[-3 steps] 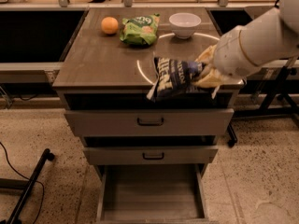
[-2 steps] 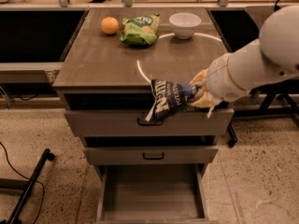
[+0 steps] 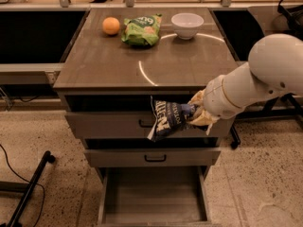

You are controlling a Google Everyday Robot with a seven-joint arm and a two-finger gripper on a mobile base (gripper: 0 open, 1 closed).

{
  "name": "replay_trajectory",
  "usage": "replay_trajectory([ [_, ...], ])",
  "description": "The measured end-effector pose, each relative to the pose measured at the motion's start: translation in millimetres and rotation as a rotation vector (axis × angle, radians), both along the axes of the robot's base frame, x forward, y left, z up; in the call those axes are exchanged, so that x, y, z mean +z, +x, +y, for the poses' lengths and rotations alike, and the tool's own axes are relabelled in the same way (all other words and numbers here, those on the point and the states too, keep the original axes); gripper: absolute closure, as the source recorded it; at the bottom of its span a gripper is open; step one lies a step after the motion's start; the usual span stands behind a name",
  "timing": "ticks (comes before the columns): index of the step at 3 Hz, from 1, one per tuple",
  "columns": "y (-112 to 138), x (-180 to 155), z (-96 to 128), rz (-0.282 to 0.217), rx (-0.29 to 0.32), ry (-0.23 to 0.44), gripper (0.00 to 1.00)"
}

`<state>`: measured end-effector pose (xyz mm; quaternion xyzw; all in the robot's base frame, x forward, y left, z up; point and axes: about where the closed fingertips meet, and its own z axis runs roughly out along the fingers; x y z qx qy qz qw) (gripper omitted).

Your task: Place blue chip bag into bottom drawer

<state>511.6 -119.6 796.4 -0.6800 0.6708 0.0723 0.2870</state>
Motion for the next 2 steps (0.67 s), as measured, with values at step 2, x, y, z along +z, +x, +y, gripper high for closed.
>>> replay_trajectory([
  [2,-12.0,-67.3,-12.3,0.042,-0.043,0.044,1.0],
])
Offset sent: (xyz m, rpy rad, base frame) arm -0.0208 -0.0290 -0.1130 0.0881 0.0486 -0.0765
